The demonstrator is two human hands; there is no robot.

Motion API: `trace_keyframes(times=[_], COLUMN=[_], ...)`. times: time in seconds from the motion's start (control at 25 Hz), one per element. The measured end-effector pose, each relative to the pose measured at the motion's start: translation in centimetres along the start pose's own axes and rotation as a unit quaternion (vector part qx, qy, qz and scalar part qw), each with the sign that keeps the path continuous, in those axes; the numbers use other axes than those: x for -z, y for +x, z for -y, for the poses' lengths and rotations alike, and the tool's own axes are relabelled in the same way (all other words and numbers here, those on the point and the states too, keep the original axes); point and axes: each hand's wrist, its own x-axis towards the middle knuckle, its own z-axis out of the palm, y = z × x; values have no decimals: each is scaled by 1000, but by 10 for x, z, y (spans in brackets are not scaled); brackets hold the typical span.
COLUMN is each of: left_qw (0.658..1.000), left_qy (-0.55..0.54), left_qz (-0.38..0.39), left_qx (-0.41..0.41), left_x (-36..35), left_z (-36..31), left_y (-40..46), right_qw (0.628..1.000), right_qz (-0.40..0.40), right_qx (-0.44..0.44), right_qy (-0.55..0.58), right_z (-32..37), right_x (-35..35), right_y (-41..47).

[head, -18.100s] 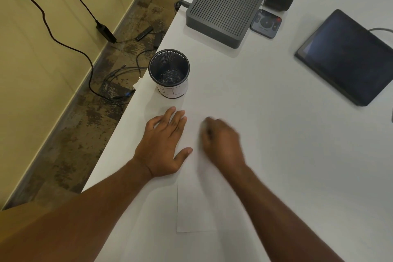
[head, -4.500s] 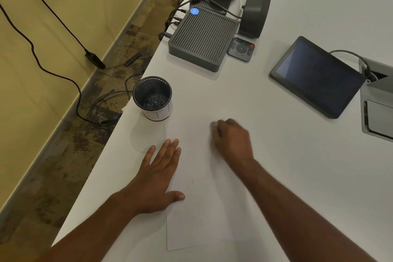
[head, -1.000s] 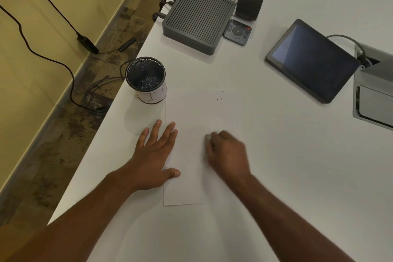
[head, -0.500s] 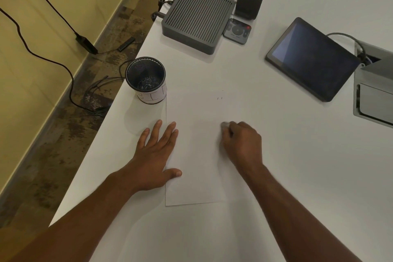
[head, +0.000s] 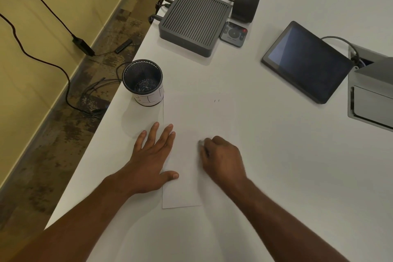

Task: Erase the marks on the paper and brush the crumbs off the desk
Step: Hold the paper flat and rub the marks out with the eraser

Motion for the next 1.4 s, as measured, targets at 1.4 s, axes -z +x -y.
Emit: trace_keyframes(times=[1.4], left_qw=[999], left_qy=[-20], left_qz=[29], left_qx=[-1], left_x=[12], left_z=[-7], left_y=[-8], right_qw=[999], right_qz=[-3], right_qx=[-49], right_qy=[15], right_z=[28], right_x=[-9], right_y=[-7])
